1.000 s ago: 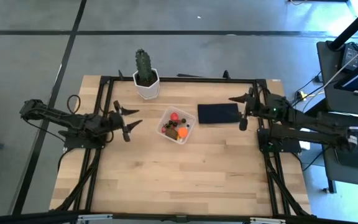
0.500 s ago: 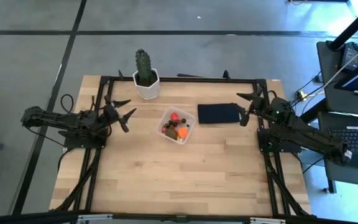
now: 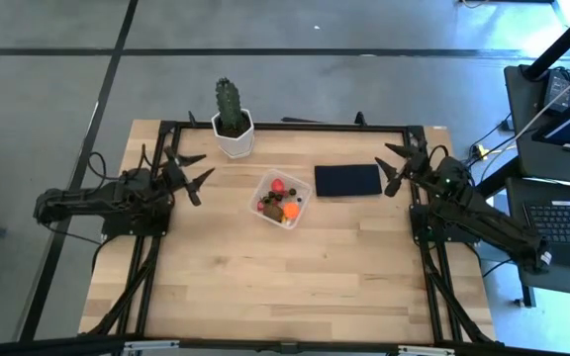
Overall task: Pick and placing Produce into tupperware
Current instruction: Return to Home Position
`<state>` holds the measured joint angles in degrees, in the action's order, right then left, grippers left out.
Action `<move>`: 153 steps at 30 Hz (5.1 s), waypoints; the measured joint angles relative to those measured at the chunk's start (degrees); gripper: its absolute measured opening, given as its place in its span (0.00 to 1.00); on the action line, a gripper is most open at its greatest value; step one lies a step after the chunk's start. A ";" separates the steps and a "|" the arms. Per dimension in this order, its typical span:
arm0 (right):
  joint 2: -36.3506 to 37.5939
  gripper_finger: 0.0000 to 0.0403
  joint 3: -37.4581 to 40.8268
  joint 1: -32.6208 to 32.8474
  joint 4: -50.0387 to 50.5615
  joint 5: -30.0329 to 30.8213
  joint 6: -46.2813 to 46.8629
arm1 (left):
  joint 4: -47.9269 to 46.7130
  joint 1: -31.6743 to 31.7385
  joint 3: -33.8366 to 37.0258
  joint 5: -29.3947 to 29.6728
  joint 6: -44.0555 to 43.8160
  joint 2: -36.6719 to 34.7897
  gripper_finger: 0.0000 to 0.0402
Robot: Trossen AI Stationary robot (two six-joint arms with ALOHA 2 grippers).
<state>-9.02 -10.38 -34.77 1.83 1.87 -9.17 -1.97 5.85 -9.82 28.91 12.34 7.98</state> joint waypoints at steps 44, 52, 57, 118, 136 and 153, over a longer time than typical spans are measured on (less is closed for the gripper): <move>2.10 0.63 1.34 -0.32 2.95 -4.61 5.09 | -7.29 4.00 5.60 -0.97 -5.97 -7.84 0.52; 2.10 0.63 1.34 -0.32 2.19 -4.54 5.86 | -7.33 4.00 5.60 -0.96 -8.34 -7.84 0.52; 2.13 0.63 2.51 -0.32 0.38 -4.54 5.57 | -7.34 4.00 5.60 -0.96 -8.76 -7.84 0.52; 5.43 0.63 9.32 -0.31 -9.26 -4.50 5.96 | -7.40 4.00 5.60 -0.92 -8.76 -7.84 0.52; 5.43 0.63 9.32 -0.31 -9.27 -4.49 5.95 | -7.40 4.00 5.60 -0.92 -8.75 -7.84 0.52; 5.43 0.63 9.32 -0.31 -9.25 -4.49 5.91 | -7.40 4.00 5.60 -0.92 -8.74 -7.84 0.52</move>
<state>-3.60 -1.06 -35.08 -7.43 -2.63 -3.25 -9.37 9.85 -4.23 27.99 3.60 0.14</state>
